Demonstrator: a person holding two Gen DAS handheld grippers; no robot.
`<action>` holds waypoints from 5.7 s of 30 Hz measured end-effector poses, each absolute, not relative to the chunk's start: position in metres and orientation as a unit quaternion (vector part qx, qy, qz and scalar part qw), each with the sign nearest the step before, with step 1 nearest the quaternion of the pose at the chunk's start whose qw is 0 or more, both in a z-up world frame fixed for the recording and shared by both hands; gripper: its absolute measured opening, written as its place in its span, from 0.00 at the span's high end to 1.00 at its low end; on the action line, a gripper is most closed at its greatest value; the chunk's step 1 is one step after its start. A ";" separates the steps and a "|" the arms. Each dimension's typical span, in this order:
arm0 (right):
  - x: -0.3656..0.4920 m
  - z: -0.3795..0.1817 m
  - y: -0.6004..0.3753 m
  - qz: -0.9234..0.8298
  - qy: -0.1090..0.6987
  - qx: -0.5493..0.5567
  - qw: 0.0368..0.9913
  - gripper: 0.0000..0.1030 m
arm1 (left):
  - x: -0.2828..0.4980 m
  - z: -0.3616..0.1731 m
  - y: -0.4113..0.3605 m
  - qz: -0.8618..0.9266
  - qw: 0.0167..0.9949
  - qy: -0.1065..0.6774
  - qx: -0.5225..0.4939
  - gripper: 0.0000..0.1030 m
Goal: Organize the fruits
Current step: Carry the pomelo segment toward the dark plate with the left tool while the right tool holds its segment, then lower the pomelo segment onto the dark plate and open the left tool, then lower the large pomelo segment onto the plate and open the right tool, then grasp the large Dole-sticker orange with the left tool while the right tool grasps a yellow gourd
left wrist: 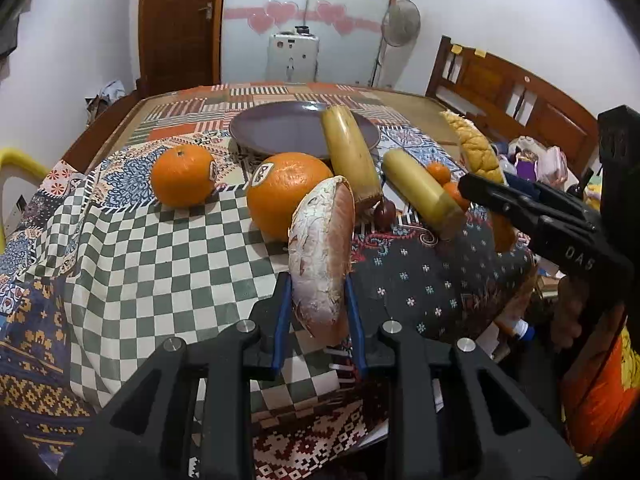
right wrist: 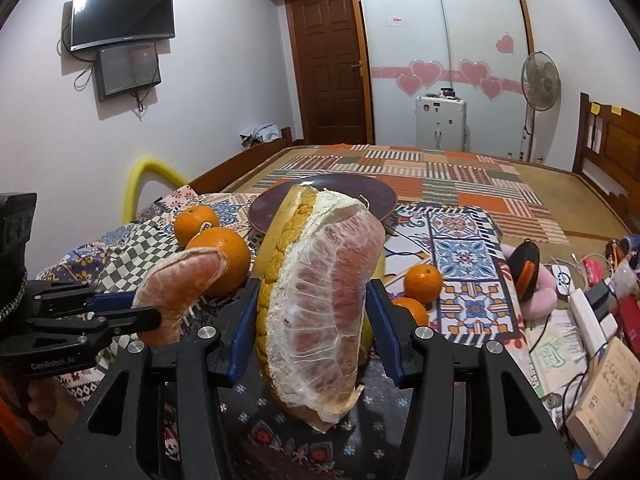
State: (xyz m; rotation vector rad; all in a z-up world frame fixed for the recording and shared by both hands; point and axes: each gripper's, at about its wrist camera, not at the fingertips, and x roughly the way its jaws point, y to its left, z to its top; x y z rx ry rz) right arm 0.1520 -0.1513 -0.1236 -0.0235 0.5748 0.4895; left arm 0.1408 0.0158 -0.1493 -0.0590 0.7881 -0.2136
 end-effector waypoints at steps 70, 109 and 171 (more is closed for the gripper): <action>0.246 -0.070 -0.132 0.204 0.206 -0.052 0.956 0.53 | 0.267 -0.060 0.030 -0.029 0.964 0.263 0.025 0.78; 0.314 -0.121 -0.102 0.243 0.374 -0.122 0.887 0.53 | 0.315 -0.145 0.034 -0.056 0.897 0.415 0.142 0.69; 0.179 -0.094 -0.183 0.170 0.316 -0.063 0.931 0.38 | 0.193 -0.132 0.034 -0.056 0.922 0.383 -0.009 0.32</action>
